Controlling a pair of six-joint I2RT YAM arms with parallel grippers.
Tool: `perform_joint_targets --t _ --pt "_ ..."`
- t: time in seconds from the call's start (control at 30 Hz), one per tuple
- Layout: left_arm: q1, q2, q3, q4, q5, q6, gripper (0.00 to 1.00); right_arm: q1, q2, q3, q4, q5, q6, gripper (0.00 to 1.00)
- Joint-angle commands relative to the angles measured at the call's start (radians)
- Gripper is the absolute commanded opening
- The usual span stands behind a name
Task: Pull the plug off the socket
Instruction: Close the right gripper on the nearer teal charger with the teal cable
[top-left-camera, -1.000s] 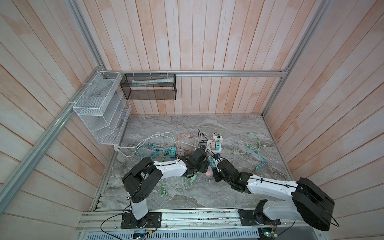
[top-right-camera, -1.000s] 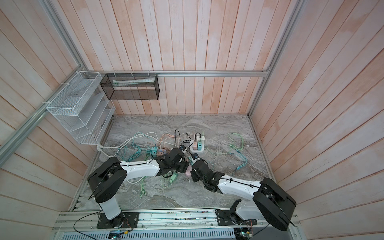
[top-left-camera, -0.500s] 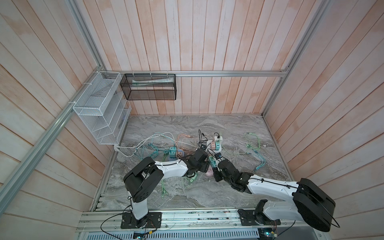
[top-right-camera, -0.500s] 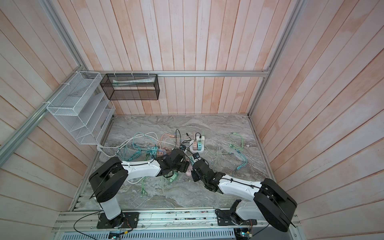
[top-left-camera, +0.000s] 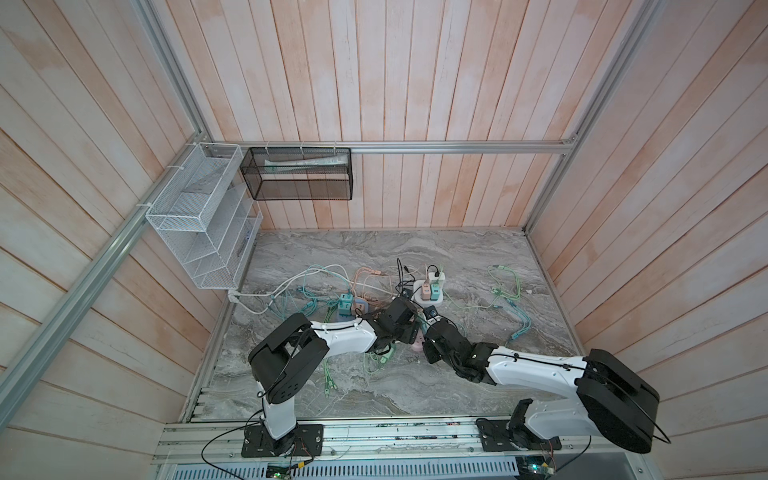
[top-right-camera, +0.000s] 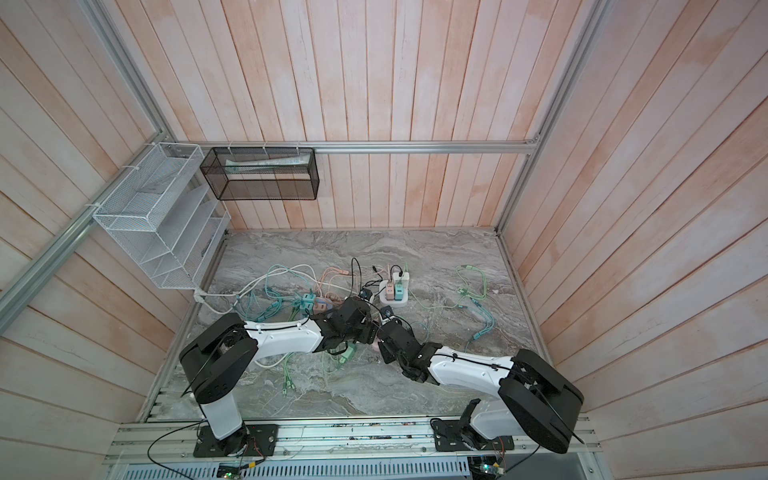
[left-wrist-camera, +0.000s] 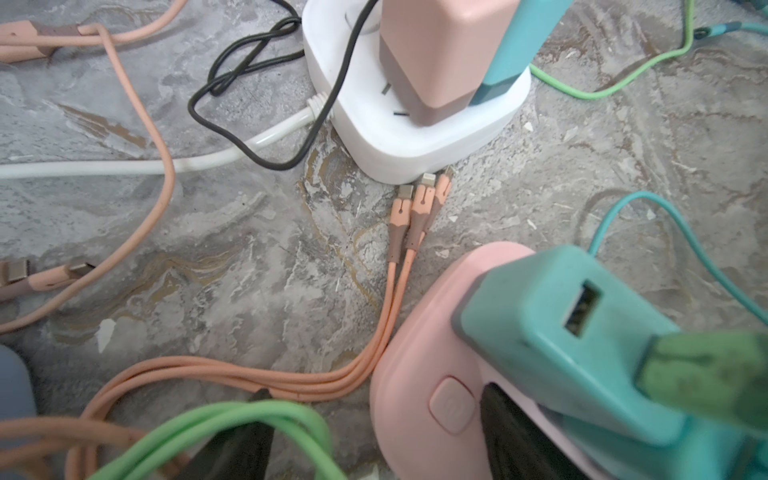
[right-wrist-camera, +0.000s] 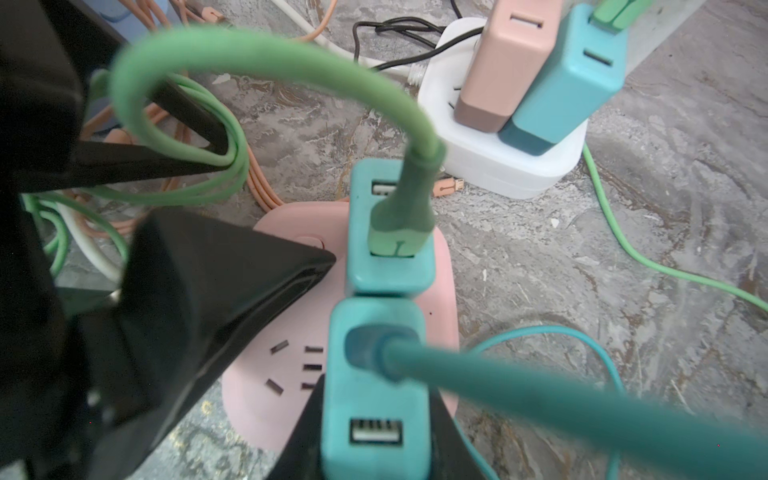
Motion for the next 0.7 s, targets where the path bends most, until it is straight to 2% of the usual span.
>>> perform_joint_targets --t 0.0,0.1,0.17,0.33,0.67 --pt "0.002 0.081 -0.036 -0.159 -0.023 0.014 0.79 0.006 -0.041 0.007 0.061 0.025 0.059 0.00" --pt "0.002 0.083 -0.036 -0.158 -0.028 0.016 0.79 -0.070 -0.121 -0.069 0.150 -0.075 0.111 0.00" --pt "0.002 0.088 -0.035 -0.154 -0.033 0.022 0.79 -0.094 -0.150 -0.108 0.201 -0.091 0.113 0.00" --pt "-0.001 0.103 -0.022 -0.163 -0.042 0.031 0.79 -0.088 -0.094 -0.027 0.079 -0.105 0.044 0.00" --pt "-0.002 0.111 -0.015 -0.163 -0.032 0.018 0.79 0.018 0.087 0.126 -0.093 0.090 0.036 0.00"
